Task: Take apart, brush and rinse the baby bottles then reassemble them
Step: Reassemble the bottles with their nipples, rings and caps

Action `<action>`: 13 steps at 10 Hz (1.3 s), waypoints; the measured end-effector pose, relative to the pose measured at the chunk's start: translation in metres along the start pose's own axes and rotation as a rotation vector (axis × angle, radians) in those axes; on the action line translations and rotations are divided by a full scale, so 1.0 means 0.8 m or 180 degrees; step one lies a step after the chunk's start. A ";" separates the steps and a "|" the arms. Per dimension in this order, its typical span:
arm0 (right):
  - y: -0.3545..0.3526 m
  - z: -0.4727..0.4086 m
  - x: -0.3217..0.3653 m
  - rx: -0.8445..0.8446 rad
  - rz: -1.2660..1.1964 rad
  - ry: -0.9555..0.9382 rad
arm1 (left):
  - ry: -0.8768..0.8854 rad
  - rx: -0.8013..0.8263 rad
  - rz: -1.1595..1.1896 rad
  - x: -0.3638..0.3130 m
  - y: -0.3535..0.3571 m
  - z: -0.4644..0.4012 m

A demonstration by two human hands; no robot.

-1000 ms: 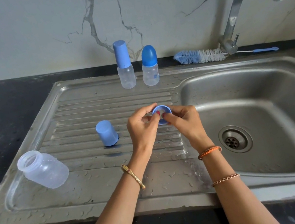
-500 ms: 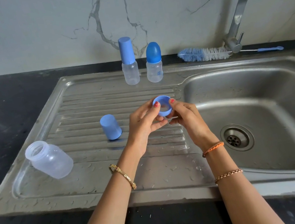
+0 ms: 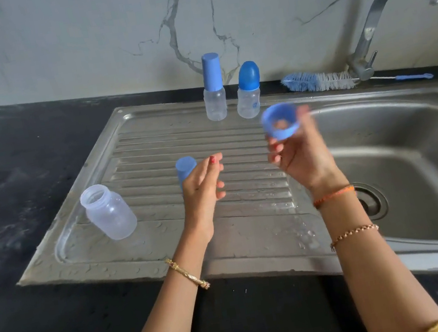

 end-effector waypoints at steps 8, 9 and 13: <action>0.143 0.004 -0.063 0.0606 0.0014 0.1212 | 0.1618 -0.0247 -0.1387 -0.014 -0.105 0.055; 0.165 -0.010 -0.060 0.0413 -0.0016 0.1149 | 0.2254 -0.1285 -0.1856 -0.018 -0.137 0.071; 0.195 -0.016 -0.054 0.0119 0.0252 0.0482 | 0.0105 -0.1525 -0.1161 0.025 -0.208 0.034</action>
Point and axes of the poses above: each hand's wrist, its own z-axis away from the middle knuckle, its own y-axis out of the palm, x = y × z, the point moved 3 cm from there along -z, towards the middle knuckle, and after that the axes turned 10 degrees about x, right-handed, at the moved point
